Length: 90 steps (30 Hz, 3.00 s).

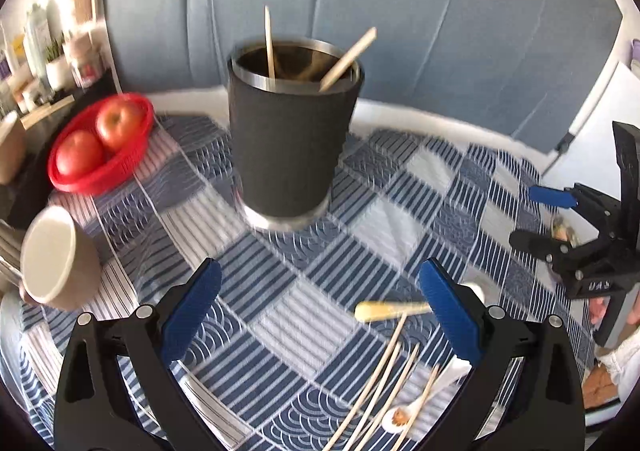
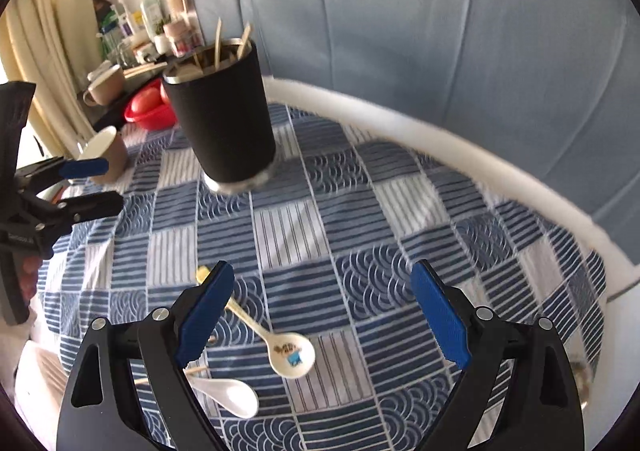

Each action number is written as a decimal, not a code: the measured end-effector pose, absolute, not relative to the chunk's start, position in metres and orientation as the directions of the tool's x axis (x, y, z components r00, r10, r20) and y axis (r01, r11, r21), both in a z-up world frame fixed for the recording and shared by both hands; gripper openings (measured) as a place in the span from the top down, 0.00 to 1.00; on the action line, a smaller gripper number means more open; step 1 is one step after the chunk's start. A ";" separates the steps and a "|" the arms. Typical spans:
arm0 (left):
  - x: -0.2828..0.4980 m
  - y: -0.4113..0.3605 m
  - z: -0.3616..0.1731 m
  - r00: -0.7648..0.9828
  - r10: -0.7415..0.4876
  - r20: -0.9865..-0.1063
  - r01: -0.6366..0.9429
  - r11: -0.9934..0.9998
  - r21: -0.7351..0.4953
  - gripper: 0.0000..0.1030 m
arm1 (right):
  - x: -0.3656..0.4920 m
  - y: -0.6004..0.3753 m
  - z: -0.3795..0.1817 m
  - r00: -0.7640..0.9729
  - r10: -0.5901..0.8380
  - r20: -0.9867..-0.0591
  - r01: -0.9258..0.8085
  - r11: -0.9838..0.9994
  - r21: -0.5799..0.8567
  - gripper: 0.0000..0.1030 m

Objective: Organize utensils
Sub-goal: 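Move the right tool to the yellow-handled spoon and close on it, then lift the yellow-handled spoon with the right gripper over the black holder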

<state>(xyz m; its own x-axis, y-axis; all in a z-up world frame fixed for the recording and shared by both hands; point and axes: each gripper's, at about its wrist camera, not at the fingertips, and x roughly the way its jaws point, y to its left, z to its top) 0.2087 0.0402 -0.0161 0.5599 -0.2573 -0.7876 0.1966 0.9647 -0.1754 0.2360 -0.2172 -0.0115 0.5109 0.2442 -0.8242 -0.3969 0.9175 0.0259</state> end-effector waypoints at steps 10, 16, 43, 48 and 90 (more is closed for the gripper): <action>0.204 0.025 -0.068 0.456 -0.293 -0.841 0.293 0.941 -0.169 0.06 | 0.222 -0.240 -0.073 0.409 0.208 -0.889 -0.351 0.935 0.057 0.17; 0.210 0.006 -0.090 0.402 -0.273 -0.874 0.372 0.921 -0.116 0.06 | 0.218 -0.248 -0.098 0.358 0.213 -0.909 -0.312 0.945 0.099 0.19; 0.230 -0.037 -0.105 0.325 -0.246 -0.913 0.545 0.838 -0.032 0.66 | 0.241 -0.213 -0.062 0.350 0.332 -0.876 -0.358 0.912 0.202 0.95; 0.222 -0.033 -0.092 0.334 -0.248 -0.909 0.531 0.847 -0.036 0.69 | 0.240 -0.208 -0.046 0.381 0.324 -0.866 -0.383 0.908 0.171 0.95; 0.208 0.014 0.047 0.467 -0.225 -0.855 0.418 0.908 -0.010 0.78 | 0.254 -0.145 0.122 0.566 0.428 -0.705 -0.579 0.815 0.029 0.94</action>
<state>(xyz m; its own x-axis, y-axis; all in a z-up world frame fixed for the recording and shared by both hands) 0.2076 0.0145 0.0468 0.4670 -0.2246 -0.8552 0.4178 0.9085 -0.0105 0.2536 -0.1450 0.1222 0.5664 0.4276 -0.7045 -0.5788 0.8150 0.0293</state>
